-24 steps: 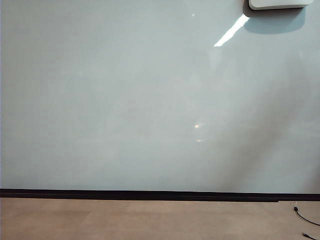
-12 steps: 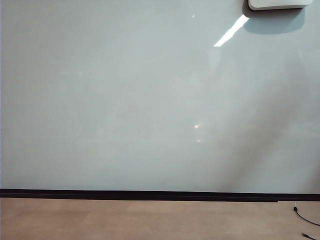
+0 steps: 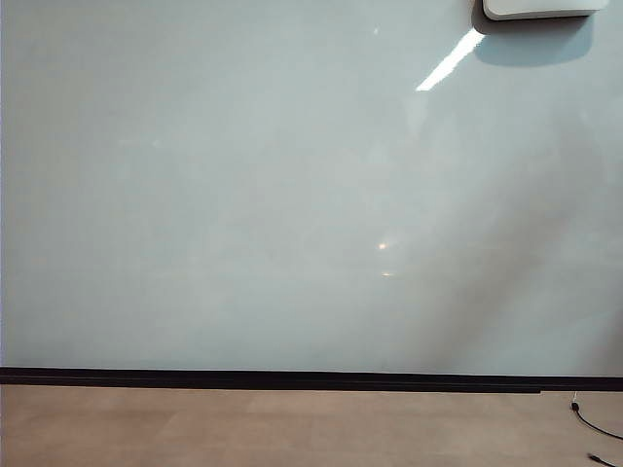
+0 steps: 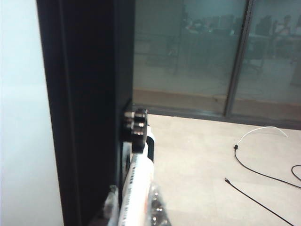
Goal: Pick up the pen on the shelf to the right of the whiteboard and draw a cross mark.
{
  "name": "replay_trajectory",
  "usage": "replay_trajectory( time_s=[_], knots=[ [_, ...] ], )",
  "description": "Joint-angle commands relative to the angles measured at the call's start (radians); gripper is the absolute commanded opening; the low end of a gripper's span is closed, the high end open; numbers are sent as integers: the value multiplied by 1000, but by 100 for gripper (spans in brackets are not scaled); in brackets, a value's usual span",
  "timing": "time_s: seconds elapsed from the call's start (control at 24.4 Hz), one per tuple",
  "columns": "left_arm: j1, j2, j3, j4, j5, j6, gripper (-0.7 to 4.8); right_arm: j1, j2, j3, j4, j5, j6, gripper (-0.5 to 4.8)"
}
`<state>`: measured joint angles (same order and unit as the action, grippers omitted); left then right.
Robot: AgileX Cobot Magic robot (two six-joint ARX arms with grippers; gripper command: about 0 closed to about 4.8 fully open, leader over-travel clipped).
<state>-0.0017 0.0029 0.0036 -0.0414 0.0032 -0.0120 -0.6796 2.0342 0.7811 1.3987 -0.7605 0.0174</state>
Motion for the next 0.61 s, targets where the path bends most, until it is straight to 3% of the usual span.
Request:
replay_trajectory(
  time_s=[0.04,0.61],
  knots=[
    [0,0,3,13,0,4,-4,1,-9,3,17,-14,0,-2],
    [0,0,3,13,0,4,-4,-2,-113,-124,16,280,-12,-2]
  ],
)
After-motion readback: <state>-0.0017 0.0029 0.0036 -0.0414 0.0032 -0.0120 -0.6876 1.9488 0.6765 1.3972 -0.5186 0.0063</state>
